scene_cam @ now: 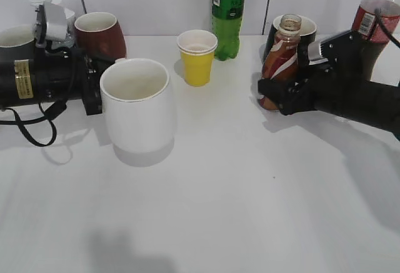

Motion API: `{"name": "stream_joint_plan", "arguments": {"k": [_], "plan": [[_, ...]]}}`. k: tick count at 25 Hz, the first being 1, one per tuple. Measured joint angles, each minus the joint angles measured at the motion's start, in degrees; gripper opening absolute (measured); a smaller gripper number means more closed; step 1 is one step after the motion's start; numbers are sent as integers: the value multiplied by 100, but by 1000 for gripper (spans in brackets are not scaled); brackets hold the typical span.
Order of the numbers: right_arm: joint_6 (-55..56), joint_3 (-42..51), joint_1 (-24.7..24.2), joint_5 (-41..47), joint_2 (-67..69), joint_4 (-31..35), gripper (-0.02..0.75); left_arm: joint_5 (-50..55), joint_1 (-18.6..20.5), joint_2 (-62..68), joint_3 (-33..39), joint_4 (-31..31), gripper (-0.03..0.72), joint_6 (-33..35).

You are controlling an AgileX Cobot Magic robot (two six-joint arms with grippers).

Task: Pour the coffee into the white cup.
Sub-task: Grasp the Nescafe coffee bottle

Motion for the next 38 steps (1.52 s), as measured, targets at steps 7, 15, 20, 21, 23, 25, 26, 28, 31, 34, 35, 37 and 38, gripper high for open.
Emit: {"name": "stream_joint_plan", "arguments": {"k": [7,15,20,21,23,25,26,28,31,34,35,37,38], "plan": [[0,-267,11,-4,41,-57,651,0,0,0,0,0,52,0],[11,-611,182,433,47,-116,636,0,0,0,0,-5,52,0],[11,-611,192,582,47,-166,606,0,0,0,0,-5,52,0],[13,-611,192,598,47,-174,602,0,0,0,0,-5,52,0],[18,-611,192,715,47,-186,599,0,0,0,0,-5,52,0],[24,-611,192,768,47,-186,599,0,0,0,0,-5,52,0],[24,-611,192,774,47,-186,599,0,0,0,0,-5,52,0],[24,-611,192,780,54,-186,599,0,0,0,0,-5,52,0],[24,-619,192,721,133,-186,599,0,0,0,0,-5,52,0],[24,-619,192,471,286,-186,598,0,0,0,0,-5,52,0],[24,-619,192,435,308,-186,597,0,0,0,0,-5,52,0],[31,-619,192,375,327,-186,595,0,0,0,0,-5,52,0],[31,-619,192,364,333,-186,591,0,0,0,0,-5,52,0]]}}
